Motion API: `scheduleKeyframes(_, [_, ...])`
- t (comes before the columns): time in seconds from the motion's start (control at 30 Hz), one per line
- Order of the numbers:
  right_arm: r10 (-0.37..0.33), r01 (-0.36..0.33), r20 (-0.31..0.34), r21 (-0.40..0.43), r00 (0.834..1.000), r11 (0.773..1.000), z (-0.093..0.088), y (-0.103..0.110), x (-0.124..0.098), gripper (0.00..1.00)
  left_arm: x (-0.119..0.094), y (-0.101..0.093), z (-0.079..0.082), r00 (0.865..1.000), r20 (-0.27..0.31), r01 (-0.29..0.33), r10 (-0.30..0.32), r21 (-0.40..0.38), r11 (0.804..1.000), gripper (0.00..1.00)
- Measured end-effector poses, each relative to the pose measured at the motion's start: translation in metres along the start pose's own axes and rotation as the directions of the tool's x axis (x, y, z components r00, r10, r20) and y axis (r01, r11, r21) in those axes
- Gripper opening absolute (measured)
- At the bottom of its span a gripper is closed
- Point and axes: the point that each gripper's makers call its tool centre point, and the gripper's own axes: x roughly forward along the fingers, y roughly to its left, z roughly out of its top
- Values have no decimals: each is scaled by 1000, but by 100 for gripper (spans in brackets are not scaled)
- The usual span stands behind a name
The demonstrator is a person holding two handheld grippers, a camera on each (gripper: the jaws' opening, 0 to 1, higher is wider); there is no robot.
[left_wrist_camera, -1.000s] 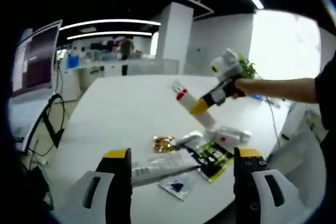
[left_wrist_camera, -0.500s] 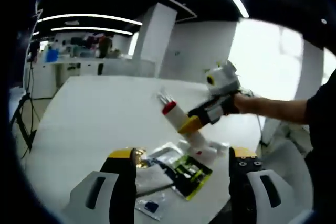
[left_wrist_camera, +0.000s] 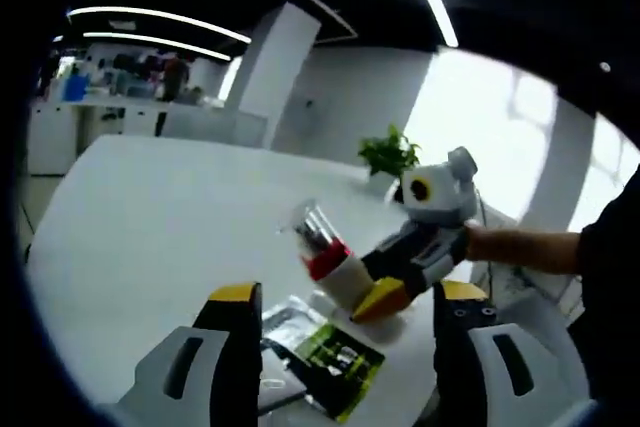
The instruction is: Arrange the skincare products in the storage area until every visible bottle or jar stands upright without overlapping.
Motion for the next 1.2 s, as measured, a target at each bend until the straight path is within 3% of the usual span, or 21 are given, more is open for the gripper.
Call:
scheduleKeyframes(0.2, [33,-34,22,5,999,999,-1,16,-7,26,19,-10,-11,995,-44,90,-90,-11,996,68])
scheduleKeyframes(0.3, [39,-39,29,-5,999,999,-2,22,-12,26,24,-17,-12,989,-42,140,-141,-35,990,70])
scheduleKeyframes(0.4, [48,-48,39,-5,998,999,-6,24,-17,26,26,-20,-11,987,-30,159,-159,3,987,74])
scheduleKeyframes(0.53, [56,-57,46,8,997,998,-12,27,-22,26,30,-25,-6,978,-1,209,-210,-46,977,59])
scheduleKeyframes(0.67, [56,-57,53,15,997,998,-15,31,-27,26,37,-28,-7,971,-8,239,-240,-80,968,61])
scheduleKeyframes(0.83, [58,-61,79,36,995,997,-18,35,-35,26,46,-39,-8,951,14,309,-310,-141,941,49])
scheduleKeyframes(1.0, [74,-80,100,61,992,995,-23,36,-41,26,55,-51,-14,933,-2,356,-360,-145,923,45])
scheduleKeyframes(1.1, [72,-81,111,78,991,994,-27,33,-43,26,58,-62,-16,913,-14,401,-407,-150,904,37])
scheduleKeyframes(1.13, [75,-84,114,78,991,993,-30,32,-44,26,62,-62,-17,919,-14,390,-395,-133,911,37])
scheduleKeyframes(1.2, [77,-88,124,90,989,992,-31,30,-46,26,65,-67,-17,915,-8,400,-403,-109,910,37])
